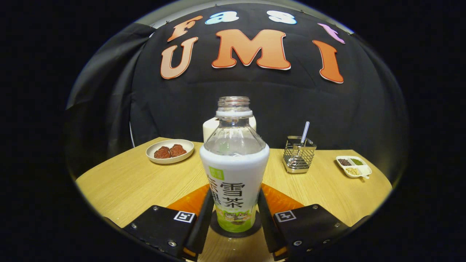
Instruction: Take the bottle from table, then pour the juice into the cup, finally place the bottle on the coaster
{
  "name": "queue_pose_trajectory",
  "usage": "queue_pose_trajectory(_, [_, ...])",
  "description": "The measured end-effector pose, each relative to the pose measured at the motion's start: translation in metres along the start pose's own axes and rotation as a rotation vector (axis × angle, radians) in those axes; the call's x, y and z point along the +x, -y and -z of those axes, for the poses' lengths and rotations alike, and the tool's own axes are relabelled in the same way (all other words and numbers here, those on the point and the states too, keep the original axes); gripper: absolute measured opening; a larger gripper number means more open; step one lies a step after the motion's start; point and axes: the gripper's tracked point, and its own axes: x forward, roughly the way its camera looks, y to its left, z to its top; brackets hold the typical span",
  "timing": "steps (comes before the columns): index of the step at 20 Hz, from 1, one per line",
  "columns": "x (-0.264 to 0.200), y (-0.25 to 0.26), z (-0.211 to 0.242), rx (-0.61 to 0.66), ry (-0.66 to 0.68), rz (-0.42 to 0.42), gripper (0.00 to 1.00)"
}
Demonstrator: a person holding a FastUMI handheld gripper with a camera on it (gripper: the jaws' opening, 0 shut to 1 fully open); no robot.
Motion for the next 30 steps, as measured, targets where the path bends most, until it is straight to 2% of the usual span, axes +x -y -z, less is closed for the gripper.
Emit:
queue_pose_trajectory(2, [-0.008,0.003,-0.005,0.014,0.002,0.012,0.7])
queue_pose_trajectory(3, [-0.011,0.005,-0.01,0.009,0.013,0.023,0.8])
queue_pose_trajectory(5, [-0.024,0.007,-0.021,0.006,0.035,0.025,0.87])
queue_pose_trajectory(9, [-0.07,0.006,-0.066,0.016,0.133,0.006,0.95])
queue_pose_trajectory(20, [-0.257,0.032,-0.191,-0.004,0.423,0.083,0.95])
queue_pose_trajectory(25, [-0.314,0.04,-0.193,0.007,0.426,0.103,0.95])
queue_pose_trajectory(30, [-0.34,0.049,-0.18,-0.02,0.433,0.096,0.95])
